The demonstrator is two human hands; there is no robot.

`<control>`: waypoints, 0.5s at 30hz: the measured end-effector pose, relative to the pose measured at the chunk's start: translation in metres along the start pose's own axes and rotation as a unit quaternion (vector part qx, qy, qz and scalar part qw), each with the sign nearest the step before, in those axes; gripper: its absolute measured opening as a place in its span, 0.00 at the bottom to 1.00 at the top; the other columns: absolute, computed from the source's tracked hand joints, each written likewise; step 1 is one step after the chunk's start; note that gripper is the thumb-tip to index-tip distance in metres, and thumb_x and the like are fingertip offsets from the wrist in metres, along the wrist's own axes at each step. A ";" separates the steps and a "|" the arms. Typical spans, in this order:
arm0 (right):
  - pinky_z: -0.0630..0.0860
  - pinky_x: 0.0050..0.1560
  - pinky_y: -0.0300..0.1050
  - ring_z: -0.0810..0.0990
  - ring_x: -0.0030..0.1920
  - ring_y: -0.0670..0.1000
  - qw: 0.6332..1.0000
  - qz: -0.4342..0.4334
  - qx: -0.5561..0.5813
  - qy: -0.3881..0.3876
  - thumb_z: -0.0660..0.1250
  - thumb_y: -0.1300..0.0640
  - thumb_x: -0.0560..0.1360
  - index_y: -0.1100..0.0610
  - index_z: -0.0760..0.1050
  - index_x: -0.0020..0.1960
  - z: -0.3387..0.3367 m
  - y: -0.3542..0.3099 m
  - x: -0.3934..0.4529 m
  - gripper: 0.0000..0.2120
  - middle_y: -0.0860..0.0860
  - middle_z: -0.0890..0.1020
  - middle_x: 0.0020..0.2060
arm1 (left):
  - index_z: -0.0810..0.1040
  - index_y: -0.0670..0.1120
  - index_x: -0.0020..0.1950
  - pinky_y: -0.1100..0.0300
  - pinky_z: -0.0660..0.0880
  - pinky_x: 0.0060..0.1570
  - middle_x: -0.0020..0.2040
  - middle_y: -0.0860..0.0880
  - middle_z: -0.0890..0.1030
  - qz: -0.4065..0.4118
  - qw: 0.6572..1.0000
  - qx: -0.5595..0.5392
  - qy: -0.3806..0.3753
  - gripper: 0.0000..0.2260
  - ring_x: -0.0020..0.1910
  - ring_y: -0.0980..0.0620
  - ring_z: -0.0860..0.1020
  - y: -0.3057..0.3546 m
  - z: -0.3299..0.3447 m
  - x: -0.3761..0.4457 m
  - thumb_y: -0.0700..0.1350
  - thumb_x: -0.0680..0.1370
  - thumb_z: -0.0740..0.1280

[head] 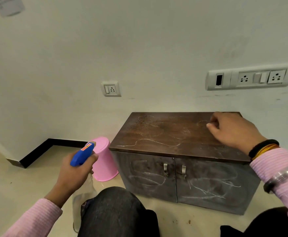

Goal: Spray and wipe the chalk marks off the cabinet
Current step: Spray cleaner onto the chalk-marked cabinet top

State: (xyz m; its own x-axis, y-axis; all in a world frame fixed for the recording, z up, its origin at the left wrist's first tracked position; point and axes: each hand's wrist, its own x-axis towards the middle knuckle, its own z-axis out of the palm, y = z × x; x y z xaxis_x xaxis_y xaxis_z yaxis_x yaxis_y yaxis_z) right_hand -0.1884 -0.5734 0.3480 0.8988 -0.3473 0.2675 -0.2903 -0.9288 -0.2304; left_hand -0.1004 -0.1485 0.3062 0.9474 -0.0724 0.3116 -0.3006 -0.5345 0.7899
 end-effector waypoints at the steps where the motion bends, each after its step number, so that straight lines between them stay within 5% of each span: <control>1: 0.78 0.47 0.50 0.79 0.49 0.55 1.000 -0.003 0.000 0.004 0.59 0.44 0.80 0.53 0.75 0.58 -0.002 -0.002 0.000 0.15 0.53 0.82 0.50 | 0.78 0.38 0.39 0.65 0.75 0.26 0.33 0.34 0.77 0.002 1.000 0.005 0.003 0.08 0.29 0.39 0.79 0.002 0.000 0.000 0.38 0.77 0.72; 7: 0.79 0.47 0.50 0.79 0.47 0.54 1.000 -0.018 -0.013 0.014 0.59 0.43 0.80 0.53 0.74 0.59 -0.009 -0.017 -0.003 0.16 0.52 0.81 0.49 | 0.77 0.45 0.40 0.67 0.74 0.26 0.34 0.35 0.77 0.013 1.000 0.001 0.004 0.07 0.30 0.41 0.77 0.017 0.004 -0.004 0.38 0.77 0.71; 15: 0.80 0.49 0.52 0.79 0.49 0.53 1.000 -0.020 -0.014 0.010 0.59 0.42 0.79 0.52 0.74 0.59 0.001 -0.017 -0.001 0.17 0.51 0.81 0.50 | 0.76 0.42 0.38 0.69 0.72 0.24 0.32 0.35 0.78 0.011 1.000 -0.001 0.013 0.09 0.28 0.42 0.79 0.010 0.009 0.004 0.39 0.77 0.72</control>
State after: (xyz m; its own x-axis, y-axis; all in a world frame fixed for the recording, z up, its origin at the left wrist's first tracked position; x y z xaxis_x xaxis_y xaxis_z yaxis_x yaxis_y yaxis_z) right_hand -0.1845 -0.5574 0.3507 0.9034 -0.3122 0.2939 -0.2638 -0.9451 -0.1929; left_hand -0.0988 -0.1613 0.3106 0.9376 -0.0612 0.3423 -0.3210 -0.5309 0.7843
